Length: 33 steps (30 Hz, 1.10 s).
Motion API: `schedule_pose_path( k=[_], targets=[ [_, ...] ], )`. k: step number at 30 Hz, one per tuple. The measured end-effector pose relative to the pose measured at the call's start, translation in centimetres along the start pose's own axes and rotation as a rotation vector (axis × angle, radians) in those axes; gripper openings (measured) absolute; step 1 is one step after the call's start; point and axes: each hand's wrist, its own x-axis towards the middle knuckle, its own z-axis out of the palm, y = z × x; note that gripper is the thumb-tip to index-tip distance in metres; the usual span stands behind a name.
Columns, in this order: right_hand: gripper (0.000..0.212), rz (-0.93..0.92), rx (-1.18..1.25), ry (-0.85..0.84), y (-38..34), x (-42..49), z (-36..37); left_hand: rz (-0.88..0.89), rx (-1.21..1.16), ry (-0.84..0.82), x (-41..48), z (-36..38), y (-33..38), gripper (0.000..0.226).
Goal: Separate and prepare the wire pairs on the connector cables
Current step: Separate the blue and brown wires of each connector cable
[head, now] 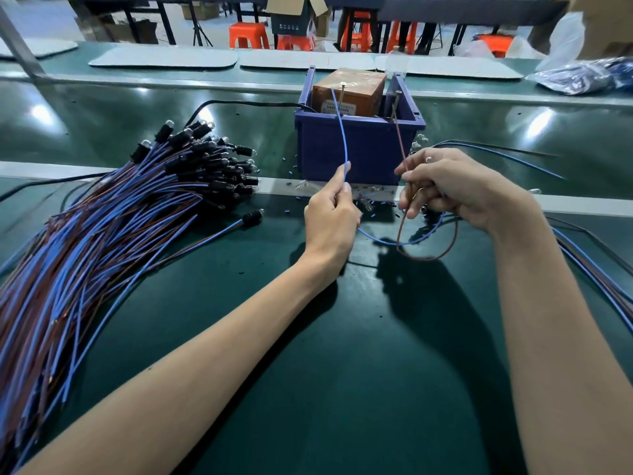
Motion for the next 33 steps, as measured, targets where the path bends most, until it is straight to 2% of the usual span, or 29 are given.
schedule_pose_path(
  k=[9,33],
  targets=[
    [0.014,-0.018,-0.019,-0.059,-0.1,-0.07,0.0,0.047,0.094,-0.069,-0.22,0.08,-0.04,0.036],
    [0.014,-0.069,-0.051,-0.156,-0.43,-0.57,0.07,0.051,0.129,-0.117,-0.19,0.18,-0.12,0.031]
  ],
)
